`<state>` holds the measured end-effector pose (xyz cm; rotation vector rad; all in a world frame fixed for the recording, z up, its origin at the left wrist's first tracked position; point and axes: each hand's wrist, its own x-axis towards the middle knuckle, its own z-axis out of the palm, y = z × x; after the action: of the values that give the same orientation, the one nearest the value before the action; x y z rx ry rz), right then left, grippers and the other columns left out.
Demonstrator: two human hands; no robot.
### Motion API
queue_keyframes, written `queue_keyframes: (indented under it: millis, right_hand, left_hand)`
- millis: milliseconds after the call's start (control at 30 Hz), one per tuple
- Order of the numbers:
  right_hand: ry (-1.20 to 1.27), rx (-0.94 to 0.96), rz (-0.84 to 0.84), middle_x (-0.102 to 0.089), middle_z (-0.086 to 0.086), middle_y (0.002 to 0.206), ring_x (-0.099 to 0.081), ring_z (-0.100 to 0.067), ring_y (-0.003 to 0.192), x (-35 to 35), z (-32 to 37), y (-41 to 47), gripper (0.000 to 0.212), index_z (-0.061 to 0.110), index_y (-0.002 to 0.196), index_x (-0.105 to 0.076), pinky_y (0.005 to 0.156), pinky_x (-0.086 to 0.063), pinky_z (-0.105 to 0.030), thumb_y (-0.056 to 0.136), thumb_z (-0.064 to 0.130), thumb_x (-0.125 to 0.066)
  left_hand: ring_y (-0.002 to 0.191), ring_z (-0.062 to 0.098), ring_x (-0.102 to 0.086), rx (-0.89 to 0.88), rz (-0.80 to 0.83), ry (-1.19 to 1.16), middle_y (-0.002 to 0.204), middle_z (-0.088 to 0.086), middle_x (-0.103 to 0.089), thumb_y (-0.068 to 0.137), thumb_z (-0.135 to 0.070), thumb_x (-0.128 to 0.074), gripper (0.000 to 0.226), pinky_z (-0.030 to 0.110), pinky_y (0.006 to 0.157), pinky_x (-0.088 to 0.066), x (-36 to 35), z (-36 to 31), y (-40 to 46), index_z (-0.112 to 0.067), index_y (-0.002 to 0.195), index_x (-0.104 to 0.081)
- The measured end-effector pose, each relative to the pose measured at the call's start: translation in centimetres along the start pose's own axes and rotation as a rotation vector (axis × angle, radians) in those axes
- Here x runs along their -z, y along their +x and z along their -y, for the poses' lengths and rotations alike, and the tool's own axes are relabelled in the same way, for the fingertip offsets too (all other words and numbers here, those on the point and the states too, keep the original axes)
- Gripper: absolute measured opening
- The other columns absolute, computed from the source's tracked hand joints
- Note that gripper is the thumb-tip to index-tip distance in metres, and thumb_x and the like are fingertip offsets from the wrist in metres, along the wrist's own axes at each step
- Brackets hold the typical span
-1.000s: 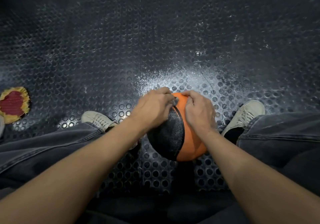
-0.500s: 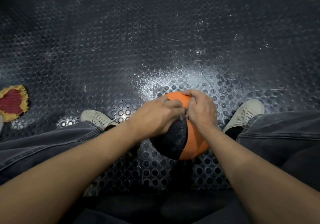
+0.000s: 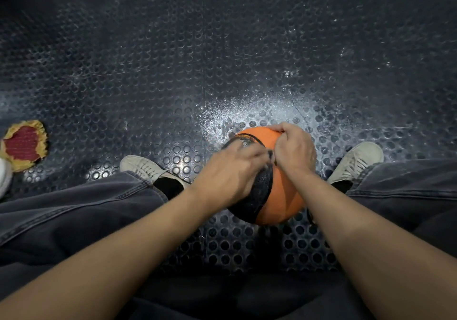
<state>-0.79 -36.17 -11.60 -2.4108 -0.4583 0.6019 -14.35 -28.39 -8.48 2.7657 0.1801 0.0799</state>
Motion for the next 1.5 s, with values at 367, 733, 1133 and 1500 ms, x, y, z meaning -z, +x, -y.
queue_keyframes:
  millis: [367, 733, 1133, 1500]
  right_hand:
    - [0.012, -0.105, 0.021, -0.066, -0.003, 0.130, -0.057, -0.031, 0.116, 0.7, 0.1, 3.3, 0.045, 0.030, 0.111, -0.074, 0.092, -0.040, -0.035, 0.095, 0.007, -0.039]
    - [0.029, -0.064, 0.051, -0.067, 0.003, 0.129, -0.058, -0.027, 0.116, 0.2, 0.0, 4.4, 0.045, 0.031, 0.108, -0.075, 0.095, -0.042, -0.036, 0.094, 0.009, -0.038]
    - [0.083, -0.087, -0.053, -0.069, -0.002, 0.121, -0.059, -0.024, 0.105, 0.6, 0.2, 4.7, 0.040, 0.028, 0.105, -0.074, 0.083, -0.040, -0.031, 0.094, 0.006, -0.043]
    - [0.040, -0.072, -0.027, -0.069, 0.000, 0.087, -0.061, -0.026, 0.084, 0.1, 0.6, 1.6, 0.028, 0.025, 0.100, -0.074, 0.093, -0.051, -0.045, 0.097, 0.039, -0.050]
  left_hand:
    - [0.078, 0.021, -0.047, -0.089, 0.019, 0.036, 0.118, -0.006, -0.060, 0.089, -0.014, -0.059, 0.028, 0.031, 0.058, -0.044, -0.7, -0.7, -0.1, -0.018, 0.116, -0.064]
    - [0.078, 0.023, -0.044, -0.045, -0.059, 0.029, 0.121, -0.005, -0.057, 0.093, -0.019, -0.053, 0.032, 0.038, 0.061, -0.048, -2.3, -0.9, -1.0, -0.018, 0.124, -0.058]
    - [0.103, -0.008, -0.043, 0.367, -0.287, -0.316, 0.122, -0.004, -0.036, 0.093, -0.029, -0.056, 0.031, -0.001, 0.089, -0.031, 3.2, 0.6, -1.3, -0.021, 0.122, -0.053]
    - [0.091, 0.007, -0.050, 0.489, -0.355, -0.327, 0.098, -0.001, -0.049, 0.095, -0.023, -0.057, 0.017, 0.005, 0.080, -0.035, 2.6, 0.4, -2.1, -0.014, 0.103, -0.070]
